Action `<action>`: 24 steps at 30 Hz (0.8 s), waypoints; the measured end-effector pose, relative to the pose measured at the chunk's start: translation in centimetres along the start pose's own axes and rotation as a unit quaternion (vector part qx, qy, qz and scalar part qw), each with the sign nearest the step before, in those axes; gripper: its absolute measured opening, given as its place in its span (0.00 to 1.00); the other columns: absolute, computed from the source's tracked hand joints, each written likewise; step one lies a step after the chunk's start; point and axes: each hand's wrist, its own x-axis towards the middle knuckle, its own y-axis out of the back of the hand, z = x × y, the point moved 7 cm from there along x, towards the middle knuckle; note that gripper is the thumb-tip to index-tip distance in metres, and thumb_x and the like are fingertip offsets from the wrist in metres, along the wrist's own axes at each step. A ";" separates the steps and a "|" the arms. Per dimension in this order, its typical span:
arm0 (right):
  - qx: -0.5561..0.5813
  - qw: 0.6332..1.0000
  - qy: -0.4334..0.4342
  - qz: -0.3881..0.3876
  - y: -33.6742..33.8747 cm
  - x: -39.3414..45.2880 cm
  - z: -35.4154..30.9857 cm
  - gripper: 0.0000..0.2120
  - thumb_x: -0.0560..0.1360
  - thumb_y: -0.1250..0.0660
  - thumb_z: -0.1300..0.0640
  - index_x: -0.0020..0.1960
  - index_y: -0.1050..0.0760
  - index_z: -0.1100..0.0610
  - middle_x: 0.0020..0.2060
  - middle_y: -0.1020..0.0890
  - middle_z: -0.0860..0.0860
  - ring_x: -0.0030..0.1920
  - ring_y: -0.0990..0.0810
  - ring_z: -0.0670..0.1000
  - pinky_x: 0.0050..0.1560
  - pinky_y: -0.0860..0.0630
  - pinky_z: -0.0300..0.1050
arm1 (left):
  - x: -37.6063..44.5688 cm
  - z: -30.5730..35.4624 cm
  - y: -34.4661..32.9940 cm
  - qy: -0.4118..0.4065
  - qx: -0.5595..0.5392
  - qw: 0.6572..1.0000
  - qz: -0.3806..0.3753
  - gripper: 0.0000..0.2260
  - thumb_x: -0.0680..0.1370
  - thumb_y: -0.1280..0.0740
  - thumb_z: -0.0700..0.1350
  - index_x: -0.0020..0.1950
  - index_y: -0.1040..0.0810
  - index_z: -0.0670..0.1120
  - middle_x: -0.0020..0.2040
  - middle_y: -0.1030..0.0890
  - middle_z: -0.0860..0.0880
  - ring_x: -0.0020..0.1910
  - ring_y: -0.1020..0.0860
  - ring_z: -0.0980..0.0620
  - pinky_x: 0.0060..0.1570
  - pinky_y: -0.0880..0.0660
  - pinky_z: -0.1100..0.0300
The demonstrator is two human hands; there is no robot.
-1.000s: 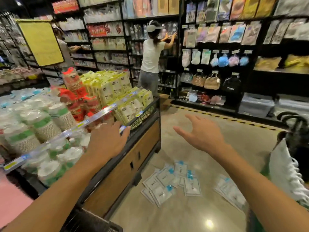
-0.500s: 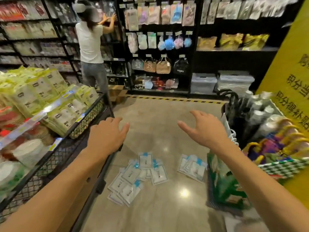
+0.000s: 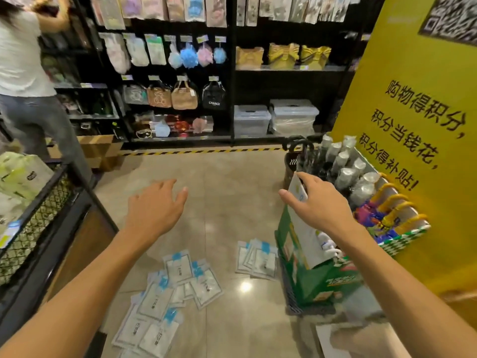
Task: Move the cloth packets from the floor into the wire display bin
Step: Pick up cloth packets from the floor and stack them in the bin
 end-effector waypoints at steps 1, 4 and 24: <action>0.000 1.000 -0.011 0.004 -0.1 0.7 0.3 0.41 0.78 0.44 0.27 0.81 0.38 0.52 0.78 0.31 0.50 0.74 0.28 0.57 0.68 0.27 0.55 | 1.5 0.1 -0.3 -0.007 0.003 1.000 -0.003 0.28 0.83 0.50 0.64 0.78 0.33 0.51 0.75 0.27 0.45 0.71 0.27 0.42 0.69 0.30 0.39; 0.002 0.999 -0.039 0.021 -0.5 2.1 1.3 0.40 0.78 0.44 0.27 0.81 0.37 0.52 0.77 0.29 0.50 0.73 0.28 0.56 0.67 0.26 0.54 | 5.4 1.4 -1.4 -0.033 0.014 0.999 -0.012 0.28 0.84 0.50 0.63 0.78 0.34 0.50 0.76 0.28 0.45 0.72 0.28 0.42 0.71 0.33 0.39; 0.039 0.998 -0.055 0.001 -12.8 19.4 13.6 0.37 0.80 0.39 0.34 0.81 0.36 0.55 0.79 0.32 0.55 0.79 0.35 0.56 0.78 0.36 0.53 | 23.4 12.7 -17.1 -0.108 0.109 0.985 -0.084 0.27 0.84 0.52 0.61 0.77 0.33 0.50 0.75 0.29 0.45 0.73 0.29 0.43 0.71 0.41 0.33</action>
